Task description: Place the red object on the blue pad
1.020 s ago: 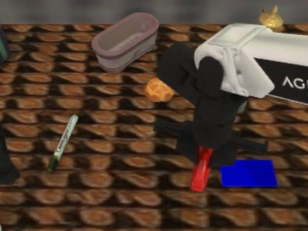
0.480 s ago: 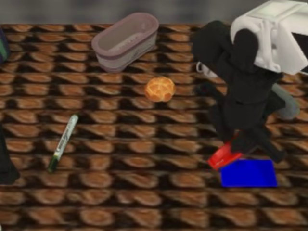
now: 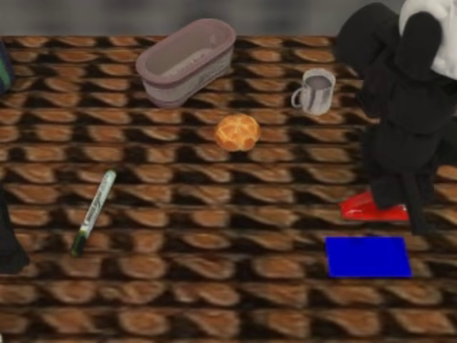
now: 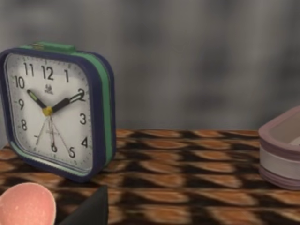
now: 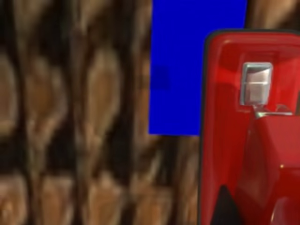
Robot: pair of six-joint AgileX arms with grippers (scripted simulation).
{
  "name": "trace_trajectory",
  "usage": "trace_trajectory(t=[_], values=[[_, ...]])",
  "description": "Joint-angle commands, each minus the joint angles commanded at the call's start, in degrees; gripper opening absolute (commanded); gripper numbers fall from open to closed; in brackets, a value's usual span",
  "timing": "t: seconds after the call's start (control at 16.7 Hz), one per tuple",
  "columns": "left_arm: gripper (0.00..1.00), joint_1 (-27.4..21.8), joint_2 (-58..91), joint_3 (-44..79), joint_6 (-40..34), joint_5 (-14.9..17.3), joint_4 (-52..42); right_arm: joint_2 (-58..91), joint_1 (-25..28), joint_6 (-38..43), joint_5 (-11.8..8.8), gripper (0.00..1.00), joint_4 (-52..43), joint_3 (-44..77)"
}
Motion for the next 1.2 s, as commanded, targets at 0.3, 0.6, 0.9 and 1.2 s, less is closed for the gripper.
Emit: trace_trajectory(t=[0.3, 0.6, 0.9, 1.2], values=[[1.00, 0.00, 0.00, 0.00, 0.00, 0.00, 0.00, 0.13, 0.16, 0.38, -0.02, 0.00, 0.10, 0.14], [1.00, 0.00, 0.00, 0.00, 0.00, 0.00, 0.00, 1.82, -0.34, 0.29, -0.01, 0.00, 6.43, -4.64], [1.00, 0.00, 0.00, 0.00, 0.00, 0.00, 0.00, 5.29, -0.84, -0.16, 0.08, 0.00, 19.28, -13.71], [1.00, 0.00, 0.00, 0.00, 0.00, 0.00, 0.00, 6.03, -0.91, -0.28, 0.05, 0.00, 21.98, -15.83]])
